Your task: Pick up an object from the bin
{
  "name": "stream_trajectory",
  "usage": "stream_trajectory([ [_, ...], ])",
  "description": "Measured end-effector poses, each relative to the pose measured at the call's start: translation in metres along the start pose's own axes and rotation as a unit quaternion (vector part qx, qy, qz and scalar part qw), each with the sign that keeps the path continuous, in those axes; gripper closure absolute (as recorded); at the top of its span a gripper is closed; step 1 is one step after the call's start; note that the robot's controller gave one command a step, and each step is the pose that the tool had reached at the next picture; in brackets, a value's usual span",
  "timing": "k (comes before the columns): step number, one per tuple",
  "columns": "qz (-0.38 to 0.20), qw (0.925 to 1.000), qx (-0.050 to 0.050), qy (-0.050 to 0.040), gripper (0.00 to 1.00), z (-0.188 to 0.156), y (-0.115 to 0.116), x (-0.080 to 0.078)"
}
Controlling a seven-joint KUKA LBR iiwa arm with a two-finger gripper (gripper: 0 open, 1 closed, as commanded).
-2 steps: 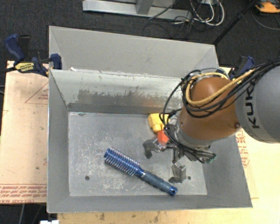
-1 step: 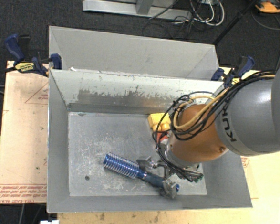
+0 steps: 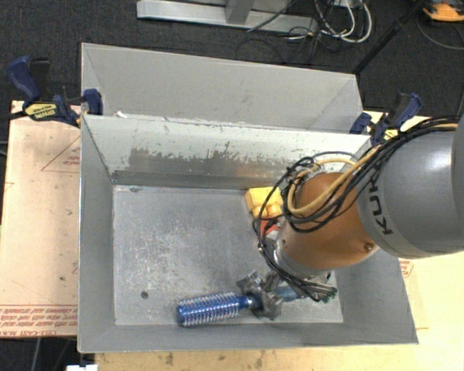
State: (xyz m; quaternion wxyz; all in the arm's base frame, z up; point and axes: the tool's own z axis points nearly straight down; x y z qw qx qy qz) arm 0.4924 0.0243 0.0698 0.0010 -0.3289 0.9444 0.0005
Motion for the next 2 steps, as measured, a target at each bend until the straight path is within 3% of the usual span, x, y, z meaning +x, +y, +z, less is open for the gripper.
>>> stream_trajectory([
  [1, 0.029, 0.9996, 0.002, -0.0033, 1.00, -0.119, 0.007, 0.009],
  [2, 0.027, 0.9996, 0.003, -0.0040, 1.00, -0.204, -0.005, -0.005],
])
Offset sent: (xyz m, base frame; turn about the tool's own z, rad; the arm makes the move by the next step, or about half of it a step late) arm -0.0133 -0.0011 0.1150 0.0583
